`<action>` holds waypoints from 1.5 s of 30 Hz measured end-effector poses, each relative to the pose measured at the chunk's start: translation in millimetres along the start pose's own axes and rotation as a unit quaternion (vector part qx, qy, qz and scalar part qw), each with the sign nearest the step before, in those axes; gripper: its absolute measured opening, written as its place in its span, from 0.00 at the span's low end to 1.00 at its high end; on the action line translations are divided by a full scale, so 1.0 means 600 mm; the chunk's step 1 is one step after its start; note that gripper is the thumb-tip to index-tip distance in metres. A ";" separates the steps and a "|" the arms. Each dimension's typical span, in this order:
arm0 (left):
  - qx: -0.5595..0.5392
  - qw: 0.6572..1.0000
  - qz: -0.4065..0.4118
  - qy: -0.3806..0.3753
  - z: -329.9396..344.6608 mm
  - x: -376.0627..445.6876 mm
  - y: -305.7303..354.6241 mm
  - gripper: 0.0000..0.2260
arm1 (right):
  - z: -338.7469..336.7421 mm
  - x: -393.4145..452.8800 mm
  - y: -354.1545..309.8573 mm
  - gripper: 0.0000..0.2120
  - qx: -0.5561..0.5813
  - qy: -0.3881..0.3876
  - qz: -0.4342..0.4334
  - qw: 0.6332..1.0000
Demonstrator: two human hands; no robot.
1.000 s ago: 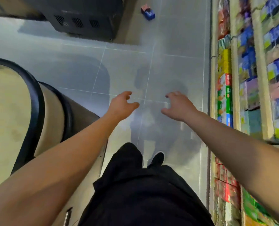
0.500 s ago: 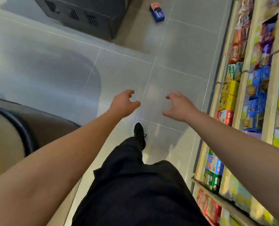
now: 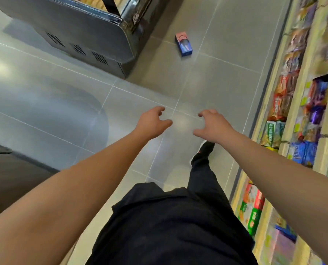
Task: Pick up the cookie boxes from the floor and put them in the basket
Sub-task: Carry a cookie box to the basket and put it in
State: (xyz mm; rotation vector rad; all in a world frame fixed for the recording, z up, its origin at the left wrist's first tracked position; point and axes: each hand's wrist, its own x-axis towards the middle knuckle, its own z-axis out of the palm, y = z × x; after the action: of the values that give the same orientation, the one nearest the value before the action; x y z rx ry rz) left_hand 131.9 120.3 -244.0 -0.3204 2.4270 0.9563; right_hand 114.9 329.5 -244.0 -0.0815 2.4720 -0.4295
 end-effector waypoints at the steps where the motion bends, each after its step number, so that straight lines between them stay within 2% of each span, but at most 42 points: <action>1: -0.004 1.000 -0.009 0.011 -0.002 0.033 0.028 0.28 | -0.028 0.036 0.017 0.34 -0.003 0.000 -0.009 1.000; 5: -0.029 0.997 -0.063 0.040 -0.008 0.137 0.136 0.28 | -0.143 0.159 0.071 0.33 -0.038 -0.041 -0.047 0.997; 12: -0.075 0.986 -0.124 0.082 -0.034 0.305 0.277 0.28 | -0.324 0.365 0.104 0.33 -0.082 -0.062 -0.118 0.988; 24: -0.154 0.966 -0.182 0.101 -0.149 0.696 0.414 0.28 | -0.590 0.771 0.104 0.32 -0.142 -0.100 -0.147 0.974; 30: -0.209 0.946 -0.219 0.115 -0.207 0.832 0.491 0.27 | -0.704 0.929 0.080 0.33 -0.182 -0.130 -0.170 0.960; 35: -0.233 0.931 -0.253 0.124 -0.216 0.933 0.532 0.27 | -0.752 1.057 0.065 0.32 -0.222 -0.160 -0.211 0.938; 39: -0.287 0.885 -0.330 0.160 -0.197 1.013 0.566 0.27 | -0.791 1.172 0.067 0.31 -0.260 -0.206 -0.259 0.907; 45: -0.398 0.759 -0.448 0.256 -0.153 1.085 0.641 0.25 | -0.844 1.313 0.051 0.29 -0.355 -0.266 -0.376 0.814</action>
State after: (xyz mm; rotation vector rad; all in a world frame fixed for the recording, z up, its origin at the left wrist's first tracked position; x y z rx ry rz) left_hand -601.2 314.9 -317.3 -2.0408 1.6496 1.4365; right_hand -817.8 377.7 -321.5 -1.3246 1.8104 0.2286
